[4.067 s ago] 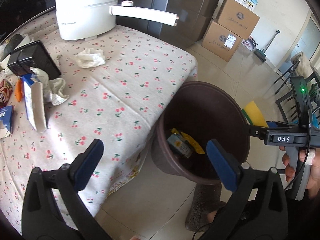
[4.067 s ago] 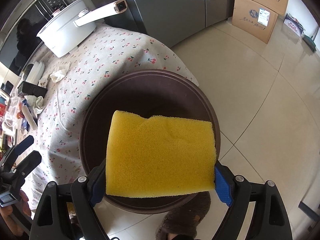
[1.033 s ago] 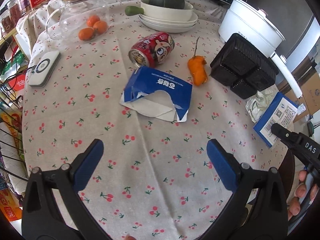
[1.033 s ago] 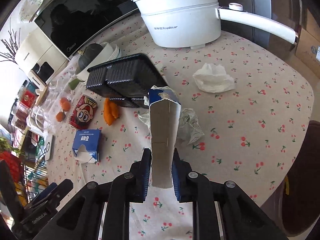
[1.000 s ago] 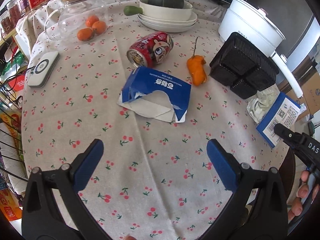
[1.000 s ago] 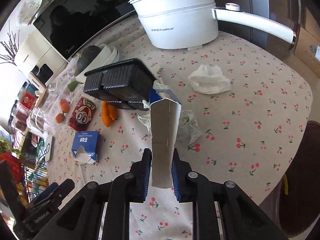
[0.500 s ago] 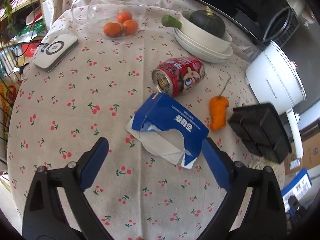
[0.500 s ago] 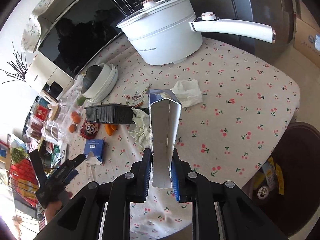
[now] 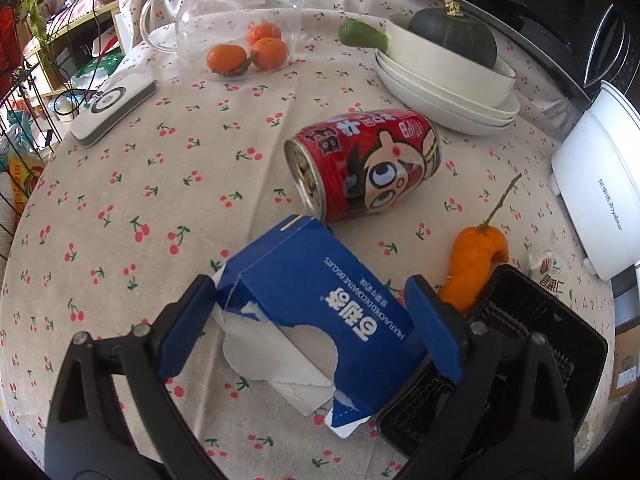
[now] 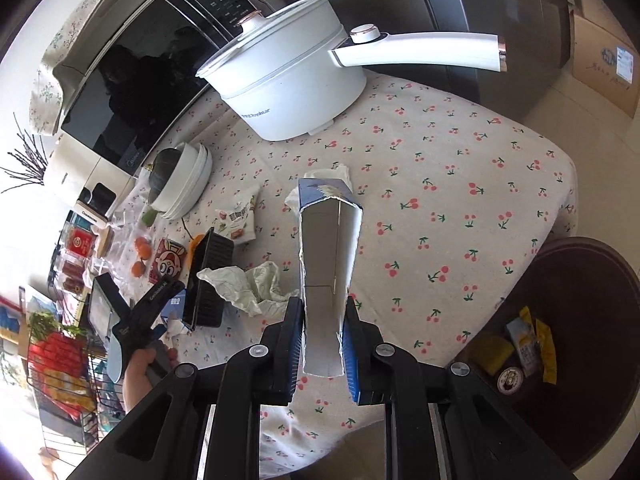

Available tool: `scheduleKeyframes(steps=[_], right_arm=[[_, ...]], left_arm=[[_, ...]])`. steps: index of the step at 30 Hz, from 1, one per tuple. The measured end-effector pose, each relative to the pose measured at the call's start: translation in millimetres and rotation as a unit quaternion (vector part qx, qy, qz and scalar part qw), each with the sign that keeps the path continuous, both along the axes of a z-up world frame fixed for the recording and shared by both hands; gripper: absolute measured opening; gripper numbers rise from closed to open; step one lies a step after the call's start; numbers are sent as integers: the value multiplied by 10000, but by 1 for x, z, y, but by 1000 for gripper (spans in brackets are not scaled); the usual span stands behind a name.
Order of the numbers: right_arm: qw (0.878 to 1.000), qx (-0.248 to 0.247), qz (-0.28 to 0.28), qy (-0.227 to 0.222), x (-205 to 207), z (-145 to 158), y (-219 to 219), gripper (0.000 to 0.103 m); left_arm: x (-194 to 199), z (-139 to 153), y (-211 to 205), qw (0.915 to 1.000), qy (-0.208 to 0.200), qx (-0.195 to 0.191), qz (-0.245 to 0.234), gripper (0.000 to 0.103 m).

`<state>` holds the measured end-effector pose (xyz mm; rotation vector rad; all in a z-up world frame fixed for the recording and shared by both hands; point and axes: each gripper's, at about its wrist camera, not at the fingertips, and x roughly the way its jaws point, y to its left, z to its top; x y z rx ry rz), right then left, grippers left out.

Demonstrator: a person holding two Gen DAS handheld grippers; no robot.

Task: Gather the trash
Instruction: 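Lift the carton with the right tool while the left tool approaches the blue tissue box, then grasp the blue biscuit box with the left tool while the right holds the carton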

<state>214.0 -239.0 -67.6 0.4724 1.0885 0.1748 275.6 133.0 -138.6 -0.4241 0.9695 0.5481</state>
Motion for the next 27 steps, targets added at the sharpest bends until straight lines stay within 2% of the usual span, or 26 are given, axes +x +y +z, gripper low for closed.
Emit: scheduleKeyframes(steps=[3,8,12,14,17,22,27], right_arm=[[10000,-46,36,58,-1,-3,-6,20],[9999,-90,88,109,-5,-4,-10,20],[9998,-90,168,104,-9,-2,-6,20],[9997,-71,212,110,-12,-2,-2,20],[9995,-32,270,127,-15,-2,3,20],[9992,-27,361,167,-18,-3,9,21],[9992,-42,371,154,-18,-3,12,21]], left_arm=[[-5,0,-3,9999,29,1,-156,95],[-16,3,4,9976,70,-349,-588,88],[-19,4,0,9856,589,-378,-1542,86],[-24,5,2,9801,794,-447,-1763,86],[-34,6,8,9769,970,-506,-1837,86],[-43,5,17,9796,933,-560,-1689,87],[-43,-2,10,9817,1010,-175,-1608,92]])
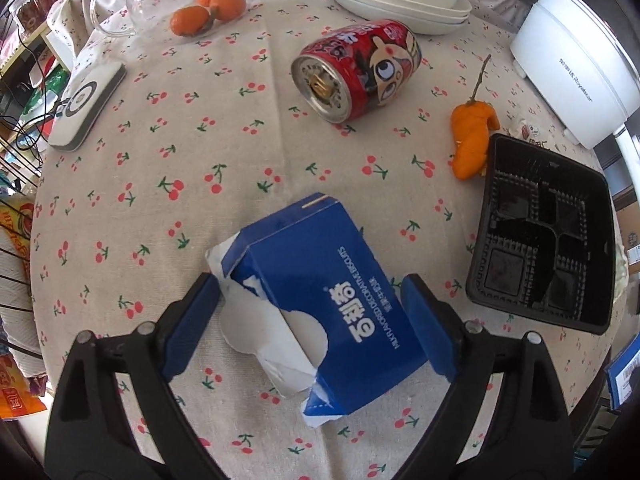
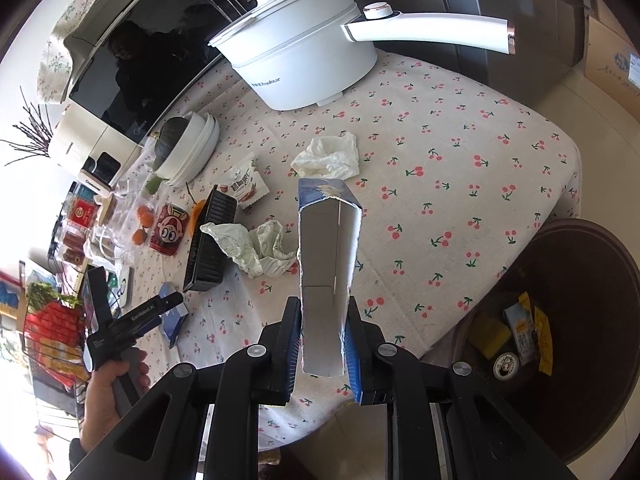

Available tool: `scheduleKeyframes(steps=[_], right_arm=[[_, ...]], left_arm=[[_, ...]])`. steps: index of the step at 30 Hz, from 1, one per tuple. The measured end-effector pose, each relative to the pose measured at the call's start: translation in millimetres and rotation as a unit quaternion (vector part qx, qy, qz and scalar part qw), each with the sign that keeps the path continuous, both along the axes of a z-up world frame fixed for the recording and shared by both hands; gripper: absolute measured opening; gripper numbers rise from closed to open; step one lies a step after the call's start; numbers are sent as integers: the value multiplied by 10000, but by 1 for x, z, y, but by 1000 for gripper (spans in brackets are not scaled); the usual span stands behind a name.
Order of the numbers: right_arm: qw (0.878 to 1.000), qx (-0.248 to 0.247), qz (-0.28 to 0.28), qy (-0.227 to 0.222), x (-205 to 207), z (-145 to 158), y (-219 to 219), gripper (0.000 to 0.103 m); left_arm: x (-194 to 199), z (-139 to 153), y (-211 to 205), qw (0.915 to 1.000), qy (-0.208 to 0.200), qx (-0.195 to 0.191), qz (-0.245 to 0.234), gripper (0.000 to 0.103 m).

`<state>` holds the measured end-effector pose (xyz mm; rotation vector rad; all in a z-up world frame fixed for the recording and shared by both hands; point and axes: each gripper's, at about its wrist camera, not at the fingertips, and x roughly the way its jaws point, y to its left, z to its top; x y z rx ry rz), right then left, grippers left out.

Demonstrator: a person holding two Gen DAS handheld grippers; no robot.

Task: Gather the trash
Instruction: 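Grasp the blue biscuit box with the left tool while the right holds the carton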

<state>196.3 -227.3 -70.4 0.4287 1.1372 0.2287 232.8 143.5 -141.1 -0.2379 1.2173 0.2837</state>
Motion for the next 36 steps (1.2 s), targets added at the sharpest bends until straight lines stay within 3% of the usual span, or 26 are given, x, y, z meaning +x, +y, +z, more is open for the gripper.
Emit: scheduleKeyframes(steps=[2,7,8,9,12,17,19,20,21,24,29,31,32,36], right_arm=[[10000,-28,-7,-5,0,0,0,21],[9998,-179,53,-2,-3,-2,3,21],[9998,-212,68,-16,-4,-1,2,21],[9996,-249,83,-40,-5,0,2,21],[9991,-380,119,-149,-10,5,-2,21],[9988,-421,20,-258,-20,13,-16,21],[9988,-423,-42,-263,-24,14,-21,21],[9988,-418,-62,-265,-26,15,-22,21],[9987,-417,-71,-267,-28,15,-23,21],[9987,-419,-69,-275,-30,15,-24,21],[9992,-353,-72,-193,-32,10,-26,21],[9991,-373,-37,-181,-31,10,-26,21],[9990,-397,-14,-181,-30,10,-26,21],[9987,-463,79,-201,-30,11,-28,21]], left_arm=[[-2,0,1,9999,-21,60,98,90],[-10,15,2,9991,-326,-230,167,73],[-11,18,3,9988,-359,-328,91,51],[-13,18,4,9985,-340,-433,17,41],[-21,18,9,9976,-279,-610,-169,41],[-42,27,30,9945,-401,-962,-87,42],[-48,33,37,9945,-458,-941,-38,64],[-50,36,39,9949,-515,-866,24,84],[-52,39,41,9953,-577,-766,101,90],[-49,36,44,9959,-553,-688,186,90],[-37,6,42,9981,-47,-562,251,90],[-37,5,39,9989,-72,-384,244,84],[-36,6,37,9992,-88,-330,195,72],[-39,12,34,9990,-225,-365,160,68]])
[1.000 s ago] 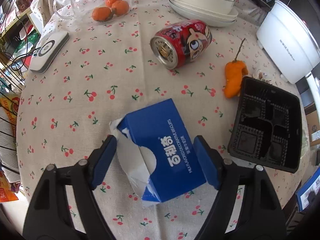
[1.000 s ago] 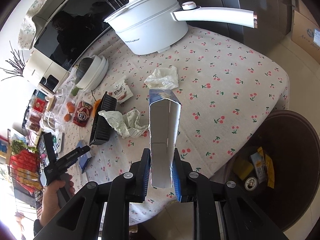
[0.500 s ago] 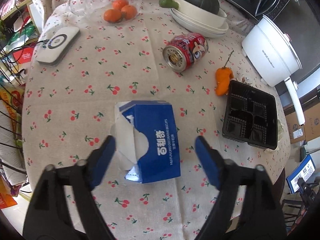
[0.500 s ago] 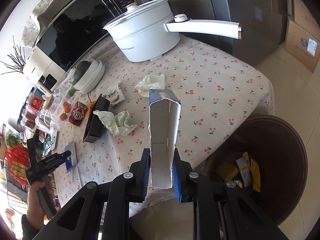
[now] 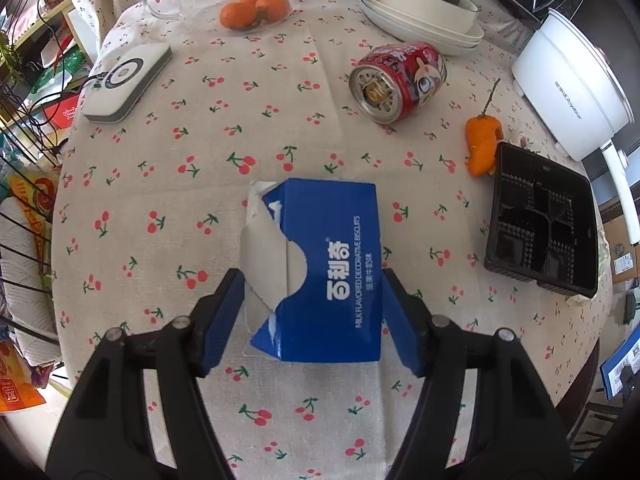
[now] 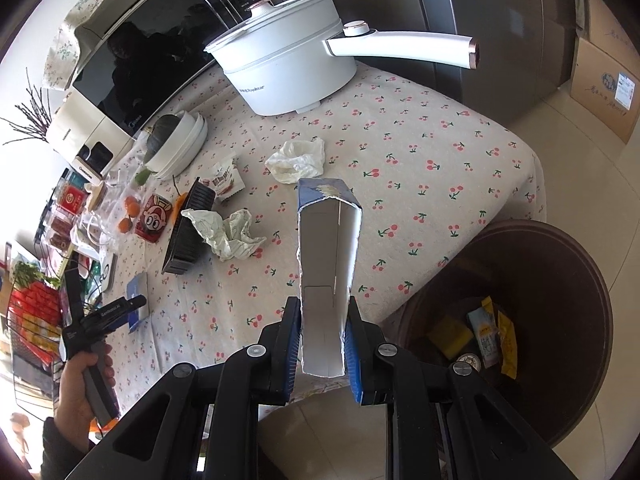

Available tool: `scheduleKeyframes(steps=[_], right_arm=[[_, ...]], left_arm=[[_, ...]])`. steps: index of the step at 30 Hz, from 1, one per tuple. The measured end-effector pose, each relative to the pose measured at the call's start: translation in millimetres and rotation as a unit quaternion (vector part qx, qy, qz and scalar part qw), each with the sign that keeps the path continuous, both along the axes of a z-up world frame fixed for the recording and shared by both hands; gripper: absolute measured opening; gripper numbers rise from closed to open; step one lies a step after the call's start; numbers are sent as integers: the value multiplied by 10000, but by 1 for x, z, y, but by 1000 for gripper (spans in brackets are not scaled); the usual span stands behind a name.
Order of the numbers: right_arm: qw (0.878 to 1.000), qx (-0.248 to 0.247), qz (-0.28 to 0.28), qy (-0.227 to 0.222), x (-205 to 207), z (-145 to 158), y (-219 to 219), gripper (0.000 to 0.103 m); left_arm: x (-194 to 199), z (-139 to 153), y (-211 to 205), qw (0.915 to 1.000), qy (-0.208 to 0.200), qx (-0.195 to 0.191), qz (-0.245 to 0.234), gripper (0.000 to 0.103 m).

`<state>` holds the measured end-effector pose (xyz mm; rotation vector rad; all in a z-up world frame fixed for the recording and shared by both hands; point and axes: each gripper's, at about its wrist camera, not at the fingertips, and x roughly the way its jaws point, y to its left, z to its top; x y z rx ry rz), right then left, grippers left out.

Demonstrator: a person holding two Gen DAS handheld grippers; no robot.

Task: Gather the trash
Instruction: 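Grasp the blue biscuit box with the left tool while the right holds the carton, then carry carton and blue box over the brown bin and open both tools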

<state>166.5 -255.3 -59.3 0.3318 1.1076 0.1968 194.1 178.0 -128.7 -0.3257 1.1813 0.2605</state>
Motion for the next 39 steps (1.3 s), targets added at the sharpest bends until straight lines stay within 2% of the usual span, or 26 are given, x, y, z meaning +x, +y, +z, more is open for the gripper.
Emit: scheduleKeyframes(steps=[5,9,14,18,27,34,39], right_arm=[[10000,0,-38,-12,-3,1,-9,21],[10000,40,-49,-62,-10,5,-17,21],[9999,39,-122,-61,-19,5,-32,21],[9996,38,-290,-2,-29,0,-53,21],[9974,-78,-698,180,-53,-18,-106,22],[9946,-207,-955,351,-72,-33,-148,22],[9926,-294,-1095,425,-87,-41,-177,22]], left_arm=[[-14,15,1,9994,-230,-243,121,67],[-26,35,-9,9979,-524,-369,-9,67],[-38,56,-44,9938,-853,-541,-456,67],[-46,67,-85,9871,-1029,-723,-990,67],[-56,71,-208,9606,-1062,-977,-2374,67],[-61,51,-310,9313,-847,-1141,-3354,67],[-66,34,-356,9148,-700,-1184,-3797,68]])
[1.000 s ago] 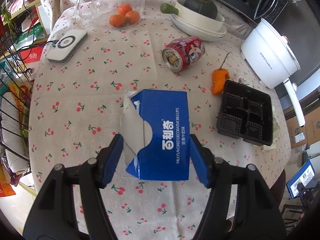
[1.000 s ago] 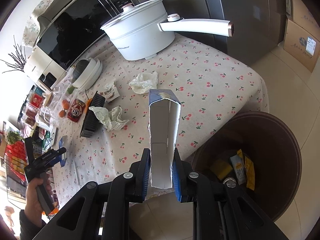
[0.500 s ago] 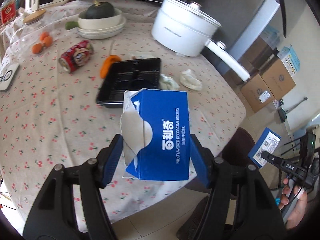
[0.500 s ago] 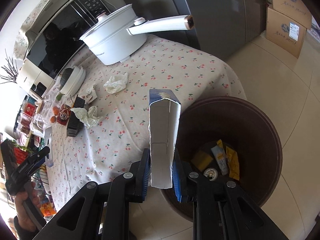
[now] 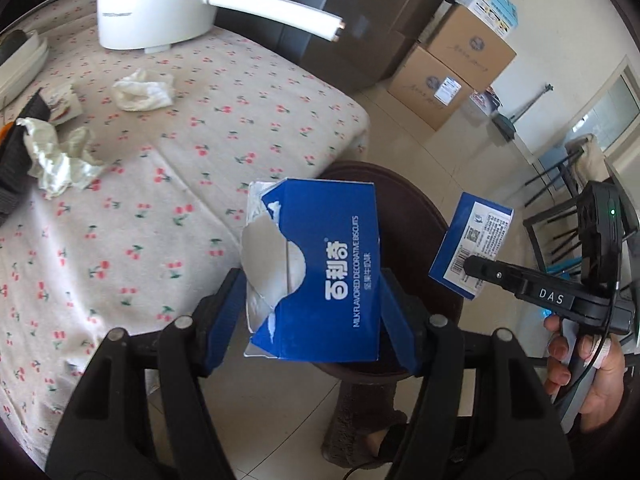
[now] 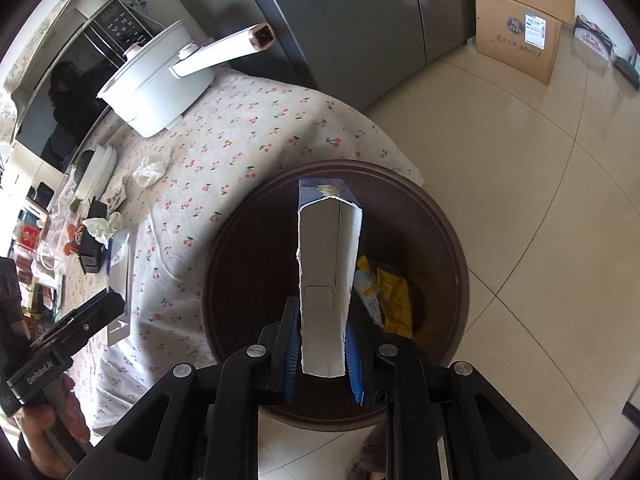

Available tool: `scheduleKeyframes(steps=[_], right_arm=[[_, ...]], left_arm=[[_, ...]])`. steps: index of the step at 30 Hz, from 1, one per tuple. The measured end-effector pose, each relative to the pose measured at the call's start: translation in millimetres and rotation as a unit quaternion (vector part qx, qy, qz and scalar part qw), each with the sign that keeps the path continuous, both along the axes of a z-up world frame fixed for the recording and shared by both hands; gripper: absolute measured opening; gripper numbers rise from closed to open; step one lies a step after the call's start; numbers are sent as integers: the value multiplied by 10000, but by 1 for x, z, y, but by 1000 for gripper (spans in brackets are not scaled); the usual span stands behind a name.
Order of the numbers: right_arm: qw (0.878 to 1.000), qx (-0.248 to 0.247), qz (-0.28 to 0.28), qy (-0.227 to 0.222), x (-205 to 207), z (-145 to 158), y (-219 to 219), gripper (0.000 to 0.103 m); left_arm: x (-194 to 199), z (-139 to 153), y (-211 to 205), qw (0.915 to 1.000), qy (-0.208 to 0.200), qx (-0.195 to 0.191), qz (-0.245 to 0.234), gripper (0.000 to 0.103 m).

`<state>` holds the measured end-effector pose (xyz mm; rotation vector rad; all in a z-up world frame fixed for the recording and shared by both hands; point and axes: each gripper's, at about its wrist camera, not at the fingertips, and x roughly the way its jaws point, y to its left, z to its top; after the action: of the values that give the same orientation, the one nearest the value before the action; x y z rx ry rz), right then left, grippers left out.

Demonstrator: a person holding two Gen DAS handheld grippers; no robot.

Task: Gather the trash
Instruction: 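Carry carton and blue box over the brown bin and open both tools, then grasp the crumpled white plastic bag with the right tool while the left reaches the black tray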

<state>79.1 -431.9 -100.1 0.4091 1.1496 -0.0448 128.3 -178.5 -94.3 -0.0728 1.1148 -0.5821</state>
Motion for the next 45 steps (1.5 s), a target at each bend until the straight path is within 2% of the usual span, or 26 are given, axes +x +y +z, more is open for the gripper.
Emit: scheduleKeyframes(steps=[2,5,7,8,9,14,25,26,28,29,36,45], right_arm=[[10000,-37,-41,44,-6,-4,-9,22],[9998,-65,-103,132,-12,-11,-20,22],[9997,-76,-133,179,-15,-13,-25,22],[9997,-76,-140,194,-15,-14,-27,22],[9997,-74,-142,201,-15,-14,-28,22],[9998,-54,-62,193,-11,-13,-23,23],[9995,-91,190,225,2,-12,3,25],[9996,-68,148,248,4,-13,3,29],[9996,1,-26,298,6,-13,3,70],[9995,46,-131,266,7,-12,4,76],[9994,186,-209,206,21,-2,20,84],[9995,-92,247,168,46,8,82,86]], left_arm=[[-1,-4,-11,9999,3,-3,-122,68],[-1,-8,-24,9996,-49,-83,-279,74],[-1,-9,-27,9994,-161,118,-298,88],[-2,-9,-29,9990,-230,241,-290,99],[-2,-7,-29,9986,-300,325,-306,102],[0,-6,-18,9973,-399,571,-214,102],[9,8,48,9965,-351,571,490,102],[9,11,55,9963,-359,556,542,102],[9,16,68,9958,-385,544,632,102],[9,18,75,9955,-393,545,675,102],[11,29,122,9926,-392,575,996,102],[10,37,185,9869,-452,622,1420,102]])
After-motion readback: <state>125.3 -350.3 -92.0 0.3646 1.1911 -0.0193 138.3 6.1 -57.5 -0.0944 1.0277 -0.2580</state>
